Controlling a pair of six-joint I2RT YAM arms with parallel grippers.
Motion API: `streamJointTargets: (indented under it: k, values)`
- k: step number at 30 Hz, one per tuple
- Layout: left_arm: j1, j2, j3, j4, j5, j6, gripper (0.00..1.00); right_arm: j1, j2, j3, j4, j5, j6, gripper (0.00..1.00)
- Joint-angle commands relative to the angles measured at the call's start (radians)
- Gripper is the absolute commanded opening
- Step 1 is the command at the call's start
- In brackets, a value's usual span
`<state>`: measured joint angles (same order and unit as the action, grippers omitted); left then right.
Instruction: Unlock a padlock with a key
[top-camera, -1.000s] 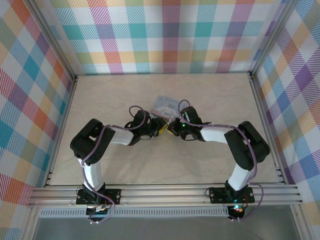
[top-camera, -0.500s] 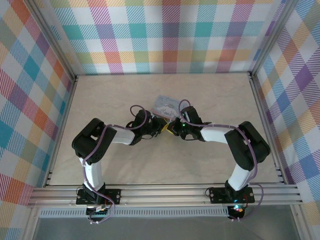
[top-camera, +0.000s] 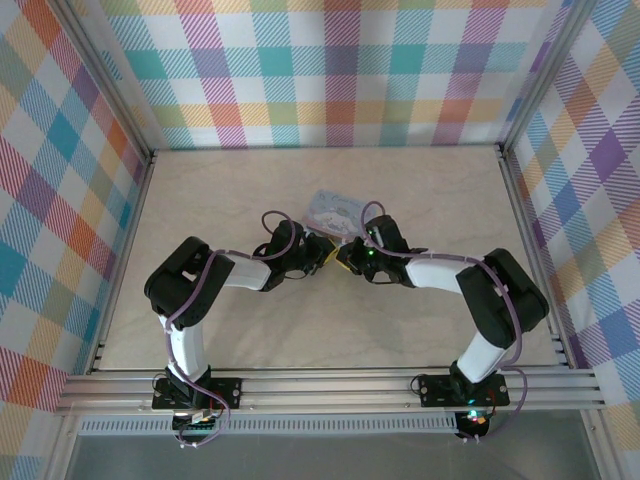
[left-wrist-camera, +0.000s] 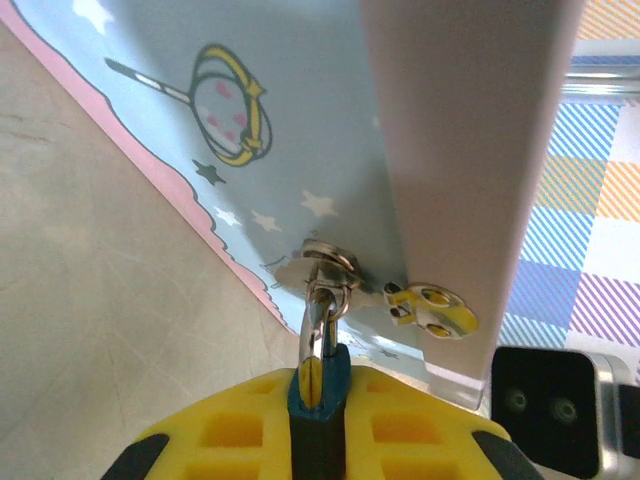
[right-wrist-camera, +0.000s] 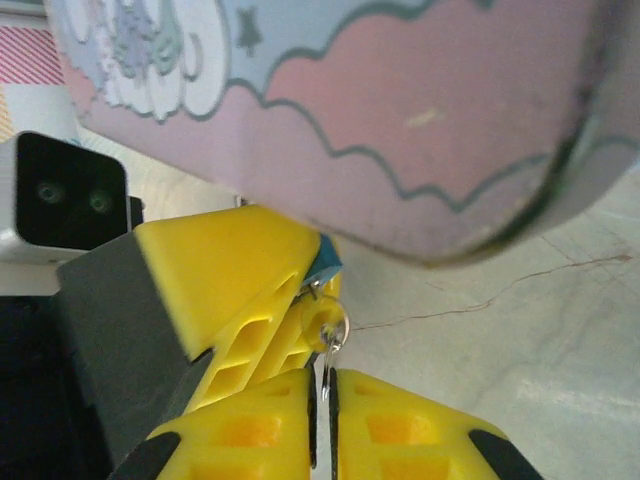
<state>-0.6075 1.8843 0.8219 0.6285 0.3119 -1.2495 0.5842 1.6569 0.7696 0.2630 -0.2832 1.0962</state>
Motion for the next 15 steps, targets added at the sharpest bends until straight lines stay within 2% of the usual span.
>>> streamJointTargets:
  k: [1, 10, 15]
  values:
    - [-0.006, -0.013, 0.008, 0.007, -0.017, -0.006, 0.0, -0.003, -0.041, -0.02, 0.038, 0.007, 0.001, 0.15]
    - [-0.006, -0.016, 0.008, 0.008, -0.018, -0.007, 0.0, -0.013, -0.091, -0.065, 0.009, 0.036, -0.024, 0.2]
    - [-0.006, -0.023, 0.008, 0.006, -0.014, -0.008, 0.0, -0.025, -0.157, -0.076, -0.037, 0.068, -0.102, 0.24]
